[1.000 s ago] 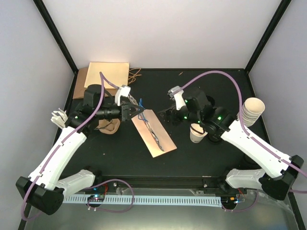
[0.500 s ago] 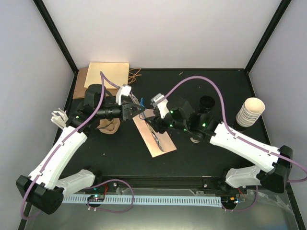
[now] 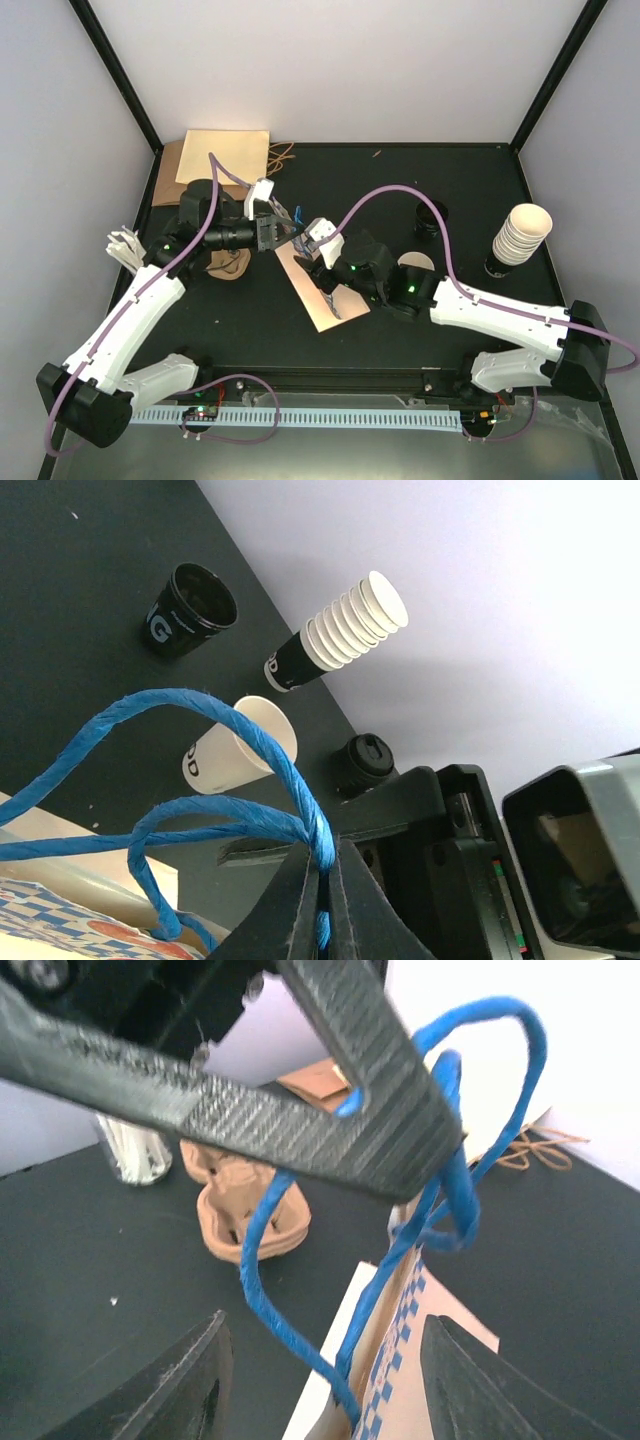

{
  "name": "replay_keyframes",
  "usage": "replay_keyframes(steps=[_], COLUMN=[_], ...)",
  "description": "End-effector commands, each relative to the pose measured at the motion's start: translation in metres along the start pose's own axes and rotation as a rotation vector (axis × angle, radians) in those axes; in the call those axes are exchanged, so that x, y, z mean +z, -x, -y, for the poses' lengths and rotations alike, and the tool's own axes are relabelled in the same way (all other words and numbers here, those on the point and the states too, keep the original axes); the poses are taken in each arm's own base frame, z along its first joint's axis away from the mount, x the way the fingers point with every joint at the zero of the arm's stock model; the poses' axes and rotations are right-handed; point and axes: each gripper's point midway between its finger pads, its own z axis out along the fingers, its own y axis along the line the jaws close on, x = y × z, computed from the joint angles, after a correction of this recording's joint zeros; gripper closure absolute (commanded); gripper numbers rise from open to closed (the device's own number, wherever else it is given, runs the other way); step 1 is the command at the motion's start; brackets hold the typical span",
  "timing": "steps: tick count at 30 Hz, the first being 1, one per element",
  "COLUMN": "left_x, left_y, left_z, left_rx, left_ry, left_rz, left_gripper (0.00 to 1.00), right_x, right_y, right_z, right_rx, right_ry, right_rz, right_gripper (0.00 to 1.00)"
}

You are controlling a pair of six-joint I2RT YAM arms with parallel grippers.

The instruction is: Pack the takeout coffee

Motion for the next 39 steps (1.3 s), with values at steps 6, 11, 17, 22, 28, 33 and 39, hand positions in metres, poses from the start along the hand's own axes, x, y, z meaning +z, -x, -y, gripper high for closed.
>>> replay_keyframes(steps=[6, 11, 17, 22, 28, 33, 39], left_x=[-0.004, -0.004, -0.003, -0.007, -0.024, -0.032, -0.033], left_y=[0.008, 0.01, 0.01, 0.009, 0.01, -0.002, -0.026], left_z=[0.02, 0.022, 0.02, 0.02, 0.004, -0.006, -0.02], left_rx=[-0.001, -0.002, -0.006, 0.058, 0.114, 0.107, 0.066], left_ry=[-0.073, -0.08, -0.079, -0.049, 0.124, 0.173, 0.192], left_rz=[0.04, 0.048, 0.042, 0.04, 0.089, 0.111, 0.078], left_gripper=[0.97, 0.97, 0.96, 0.75, 0.48, 0.46, 0.44], right_x=[-0.008, -0.003, -0.003, -0.012, -0.024, -0.022, -0.022], right_y=[0.039, 0.036, 0.041, 0.042, 0.045, 0.043, 0.047], right_z=[0.003, -0.006, 0.0, 0.011, 0.014, 0.017, 0.014], right_rx=[-0.067, -0.112, -0.085, -0.036, 0.015, 0.033, 0.04], right_ry=[-0.055, -0.037, -0.067, -0.12, -0.121, -0.136, -0.118], right_rz=[0.18, 0.175, 0.192, 0.217, 0.25, 0.245, 0.257], right_gripper=[0.52, 0.62, 0.98, 0.99, 0.99, 0.99, 0.99])
